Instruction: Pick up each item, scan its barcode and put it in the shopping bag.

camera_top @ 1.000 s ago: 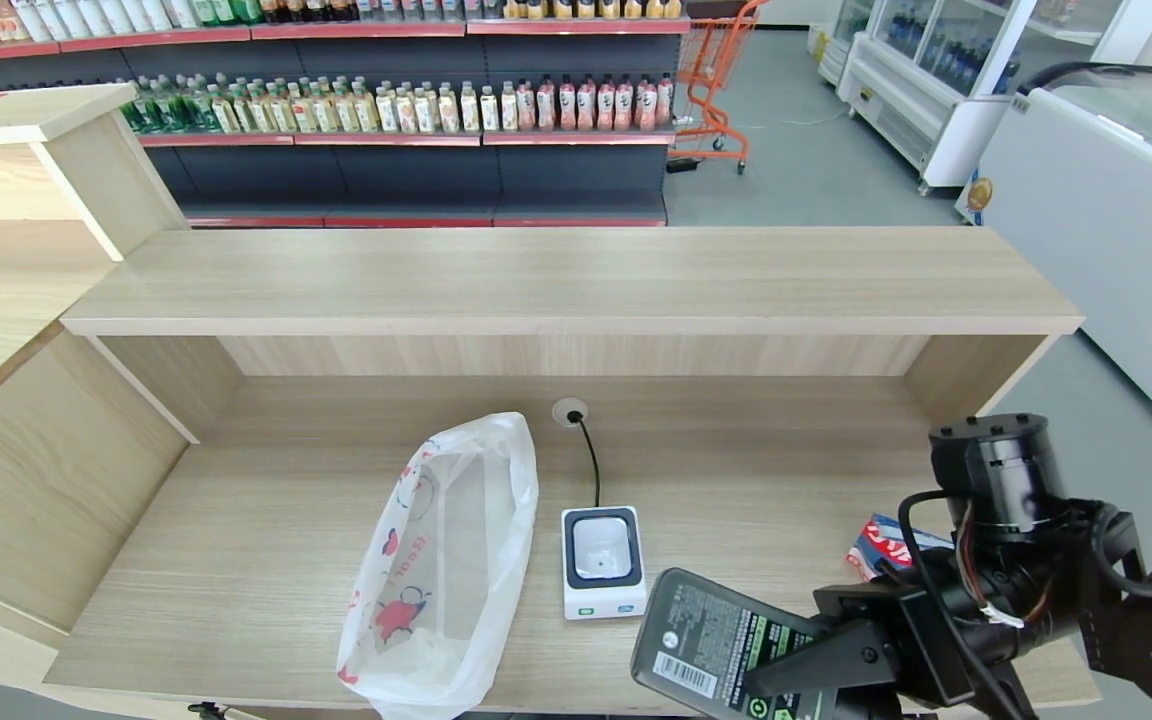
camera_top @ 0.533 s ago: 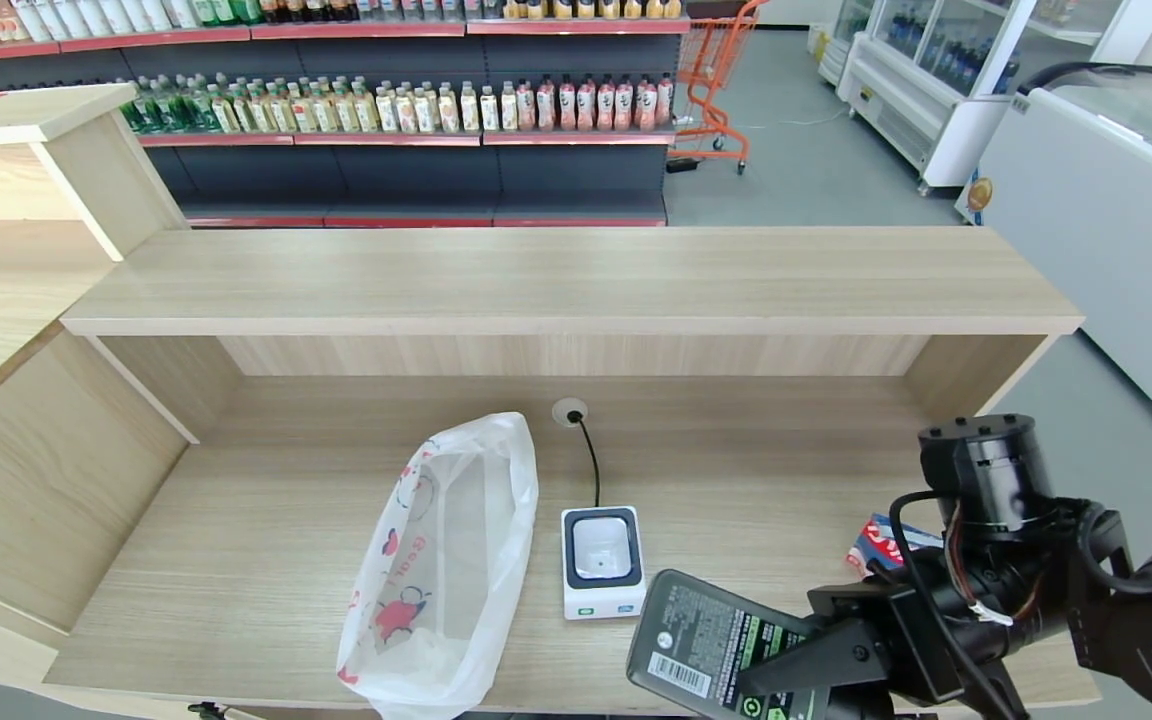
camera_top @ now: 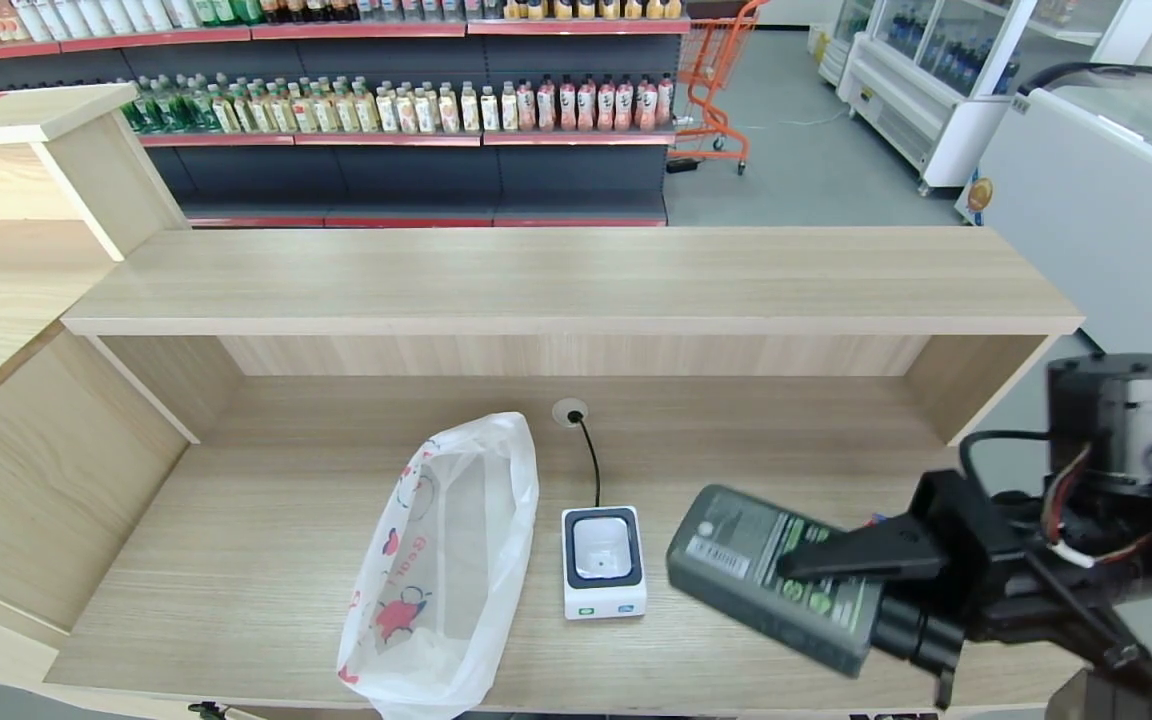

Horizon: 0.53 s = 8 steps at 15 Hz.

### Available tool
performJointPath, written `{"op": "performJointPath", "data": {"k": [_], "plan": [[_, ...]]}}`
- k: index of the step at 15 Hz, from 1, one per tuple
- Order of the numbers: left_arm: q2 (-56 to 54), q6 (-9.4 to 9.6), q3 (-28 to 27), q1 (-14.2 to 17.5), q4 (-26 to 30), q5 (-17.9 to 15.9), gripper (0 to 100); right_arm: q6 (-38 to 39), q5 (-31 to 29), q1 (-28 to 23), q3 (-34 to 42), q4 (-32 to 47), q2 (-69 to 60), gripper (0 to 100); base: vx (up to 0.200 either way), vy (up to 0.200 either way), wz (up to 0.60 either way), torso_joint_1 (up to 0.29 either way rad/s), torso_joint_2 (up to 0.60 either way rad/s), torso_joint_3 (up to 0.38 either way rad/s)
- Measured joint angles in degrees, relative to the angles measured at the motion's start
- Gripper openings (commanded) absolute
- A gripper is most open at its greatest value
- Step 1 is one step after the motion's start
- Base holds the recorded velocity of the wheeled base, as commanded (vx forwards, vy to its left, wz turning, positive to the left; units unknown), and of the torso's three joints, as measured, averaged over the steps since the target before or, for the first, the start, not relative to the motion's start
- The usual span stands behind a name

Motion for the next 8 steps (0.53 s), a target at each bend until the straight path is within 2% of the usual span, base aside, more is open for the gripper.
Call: {"op": "performJointPath", "data": {"k": [1,2,5,8], "plan": [[0.0,0.00,0.0,0.0,0.0,0.0,100,7.4,-1.6,-3.4,0.2,0.4,-2.7,0,0.000,0.000,0.00,0.000,0.00,0.000],[0.0,0.02,0.0,0.0,0.0,0.0,100,18.5,-2.4,-6.2,1.0,1.7,-5.3,0,0.000,0.000,0.00,0.000,0.00,0.000],[0.0,0.02,0.0,0.0,0.0,0.0,100,61.4,-4.2,-10.3,2.0,3.0,-10.5,0,0.000,0.000,0.00,0.000,0.00,0.000],[0.0,0.02,0.0,0.0,0.0,0.0,100,104.6,-13.1,-13.5,2.0,3.6,-12.5,0,0.000,0.000,0.00,0.000,0.00,0.000]]}}
